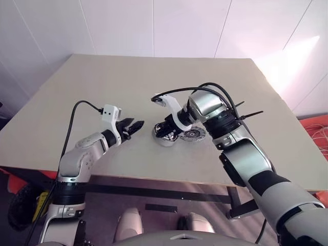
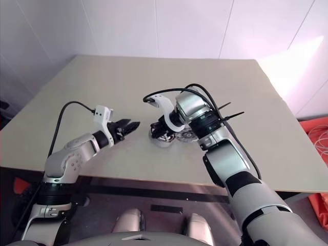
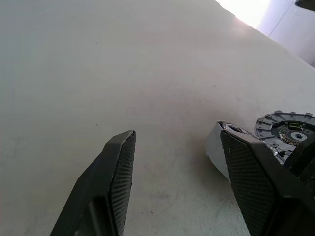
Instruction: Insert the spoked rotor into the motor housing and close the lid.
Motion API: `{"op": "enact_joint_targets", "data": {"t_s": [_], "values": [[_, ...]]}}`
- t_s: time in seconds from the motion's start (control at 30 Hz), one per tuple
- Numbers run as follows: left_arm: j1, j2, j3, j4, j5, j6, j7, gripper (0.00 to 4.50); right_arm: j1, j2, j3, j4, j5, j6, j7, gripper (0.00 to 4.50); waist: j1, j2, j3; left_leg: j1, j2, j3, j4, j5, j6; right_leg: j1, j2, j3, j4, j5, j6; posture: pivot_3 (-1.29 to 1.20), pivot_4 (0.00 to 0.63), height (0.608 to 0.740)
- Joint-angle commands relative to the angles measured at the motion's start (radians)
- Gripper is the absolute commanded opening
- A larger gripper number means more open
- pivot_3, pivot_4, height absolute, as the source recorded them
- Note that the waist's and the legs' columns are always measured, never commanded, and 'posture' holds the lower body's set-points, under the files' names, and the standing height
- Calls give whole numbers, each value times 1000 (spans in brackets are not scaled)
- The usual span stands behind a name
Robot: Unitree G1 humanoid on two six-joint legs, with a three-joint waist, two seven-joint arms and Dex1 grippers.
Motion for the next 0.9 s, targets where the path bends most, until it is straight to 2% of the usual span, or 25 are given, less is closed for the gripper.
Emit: {"op": "enact_joint_targets", "data": {"t_s": [0.03,0.23,0.4,0.5,0.6,0.7,0.8,0.9], "values": [[-19,19,29,-27,-14,-5,-2,2929,16,-24,15,-50,59,-23,-29,4,0,0,0,1,0,0,0,0,0,1,0,0,0,0,0,0,0,740],[-27,23,32,-23,-14,-4,-3,2929,29,-28,21,-95,109,-58,-84,1838,0,0,0,1,0,0,-1,0,-1,1,0,0,0,0,0,0,0,740],[-29,20,28,-21,-14,-3,-7,2929,10,-21,-29,-114,141,-87,-137,3505,-1,0,0,-1,0,0,-2,0,-1,-2,0,0,0,3,-4,0,0,740],[-31,18,29,-19,-30,19,-14,2929,-37,-24,-96,-124,176,-85,-155,4469,0,0,0,-2,-1,0,-2,0,-1,-2,0,0,0,0,0,0,0,740],[-36,19,32,-14,-64,68,-28,2929,-53,-41,-135,-172,209,-83,-160,4469,0,0,0,-1,-1,0,-2,0,-1,-2,0,0,0,0,0,0,0,740],[-47,18,37,-2,-103,120,-42,2929,-46,-108,-148,-258,244,-153,-122,4469,2,0,0,-1,-1,0,-2,0,-1,-2,0,0,0,0,0,0,0,740],[-59,18,42,8,-131,153,-54,2929,-13,-201,-126,-337,247,-295,-70,4469,7,0,0,-3,-2,0,-2,0,0,-2,0,0,-1,1,-2,0,0,740],[-72,21,30,26,-125,153,-64,2929,88,-351,-76,-370,145,-602,-27,4469,14,-1,0,-3,-2,0,-2,0,0,-2,0,0,-2,1,-2,0,0,740]]}}
